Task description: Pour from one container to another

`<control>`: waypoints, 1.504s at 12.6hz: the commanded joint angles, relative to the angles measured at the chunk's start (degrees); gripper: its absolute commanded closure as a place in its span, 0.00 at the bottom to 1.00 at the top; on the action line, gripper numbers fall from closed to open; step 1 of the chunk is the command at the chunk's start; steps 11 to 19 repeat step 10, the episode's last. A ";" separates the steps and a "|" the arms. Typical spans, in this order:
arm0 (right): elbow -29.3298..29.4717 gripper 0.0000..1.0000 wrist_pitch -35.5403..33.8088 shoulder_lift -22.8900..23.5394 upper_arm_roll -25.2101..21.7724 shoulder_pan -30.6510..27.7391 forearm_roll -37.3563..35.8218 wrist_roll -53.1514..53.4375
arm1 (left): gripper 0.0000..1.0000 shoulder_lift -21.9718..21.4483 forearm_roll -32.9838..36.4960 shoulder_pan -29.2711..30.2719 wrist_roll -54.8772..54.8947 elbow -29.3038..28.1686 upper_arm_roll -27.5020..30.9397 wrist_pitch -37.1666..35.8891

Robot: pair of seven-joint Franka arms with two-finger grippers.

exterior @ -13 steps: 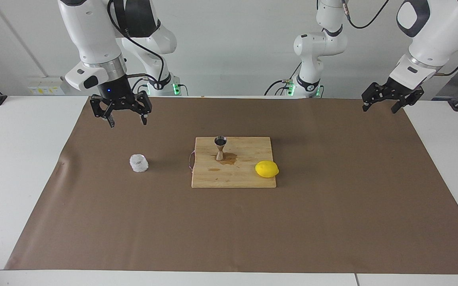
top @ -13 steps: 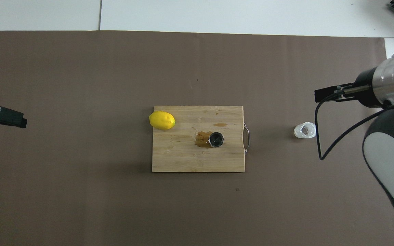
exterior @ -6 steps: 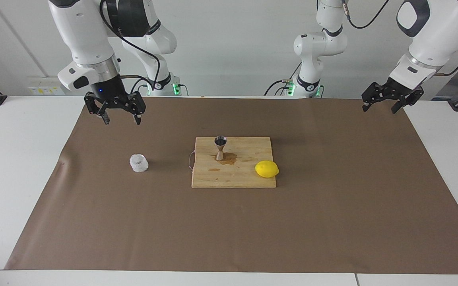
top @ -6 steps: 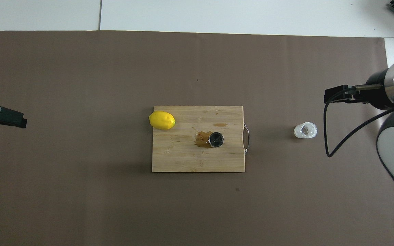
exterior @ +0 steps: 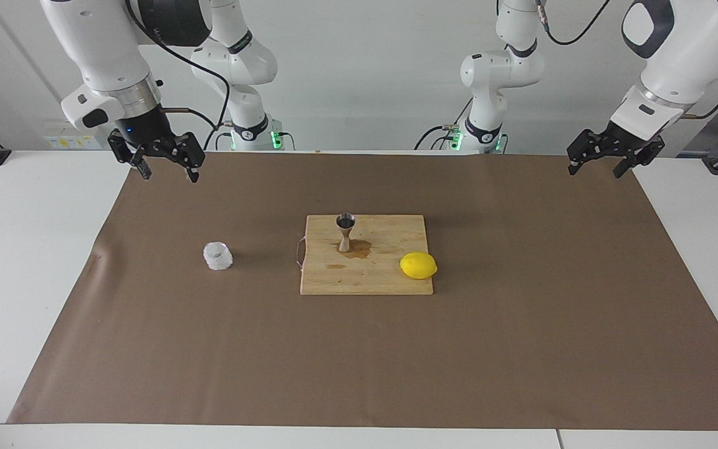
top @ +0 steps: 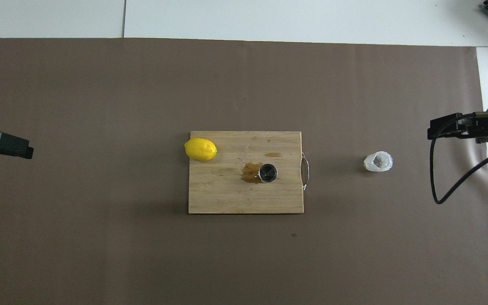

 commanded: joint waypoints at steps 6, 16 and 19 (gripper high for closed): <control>-0.75 0.00 -2.08 -0.63 -0.75 0.76 -1.18 0.95 | 0.00 0.29 -0.35 0.46 0.42 0.74 -0.24 -0.33; -1.28 0.00 -1.99 -0.72 -0.75 0.76 -1.18 1.30 | 0.00 0.29 -0.35 0.46 0.42 0.39 -0.24 -0.24; -1.28 0.00 -1.99 -0.72 -0.75 0.76 -1.18 1.30 | 0.00 0.29 -0.35 0.46 0.42 0.39 -0.24 -0.24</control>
